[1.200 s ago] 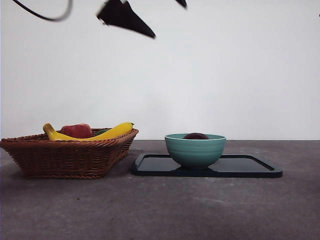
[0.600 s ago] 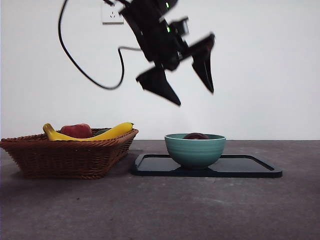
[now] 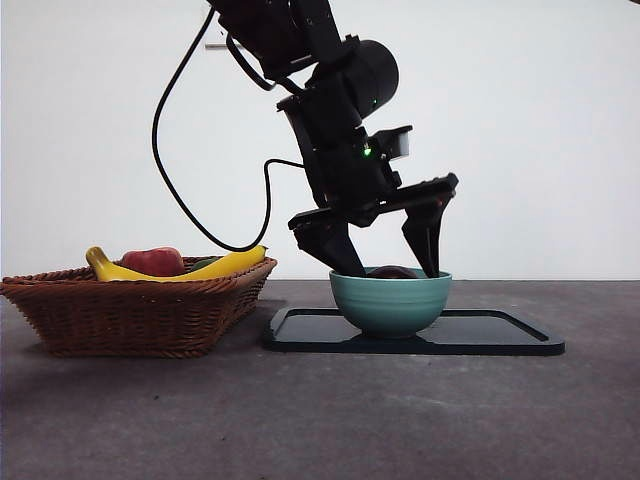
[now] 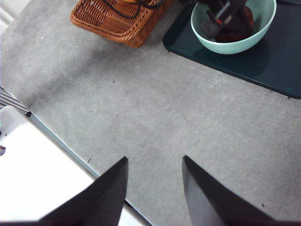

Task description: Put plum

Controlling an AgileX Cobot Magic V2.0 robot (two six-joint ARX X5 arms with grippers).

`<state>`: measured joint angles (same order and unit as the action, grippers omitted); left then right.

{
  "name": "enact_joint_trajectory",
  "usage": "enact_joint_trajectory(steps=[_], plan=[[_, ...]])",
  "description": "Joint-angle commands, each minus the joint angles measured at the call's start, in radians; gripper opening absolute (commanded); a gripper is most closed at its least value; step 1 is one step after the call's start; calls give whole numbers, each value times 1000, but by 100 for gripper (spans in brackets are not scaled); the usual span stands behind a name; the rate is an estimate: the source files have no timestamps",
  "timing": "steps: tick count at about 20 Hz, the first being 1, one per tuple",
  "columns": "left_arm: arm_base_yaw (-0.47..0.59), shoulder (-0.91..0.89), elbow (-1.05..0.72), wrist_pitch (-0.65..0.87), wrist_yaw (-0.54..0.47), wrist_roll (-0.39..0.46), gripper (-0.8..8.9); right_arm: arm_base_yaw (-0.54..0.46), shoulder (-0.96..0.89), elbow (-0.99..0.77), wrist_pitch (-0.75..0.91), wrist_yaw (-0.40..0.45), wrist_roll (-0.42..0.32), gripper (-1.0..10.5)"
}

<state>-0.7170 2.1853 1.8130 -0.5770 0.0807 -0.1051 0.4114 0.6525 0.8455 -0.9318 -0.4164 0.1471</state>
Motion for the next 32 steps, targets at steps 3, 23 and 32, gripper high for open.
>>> enact_joint_trajectory(steps=[3,23,32], plan=[[-13,26,32,8,-7,27,428,5,5,4,4,-2,10,185],[1,-33,33,-17,-29,52,244,5,5,4,5,1,3,185],[35,-367,33,-88,-29,60,245,5,5,4,13,2,2,185]])
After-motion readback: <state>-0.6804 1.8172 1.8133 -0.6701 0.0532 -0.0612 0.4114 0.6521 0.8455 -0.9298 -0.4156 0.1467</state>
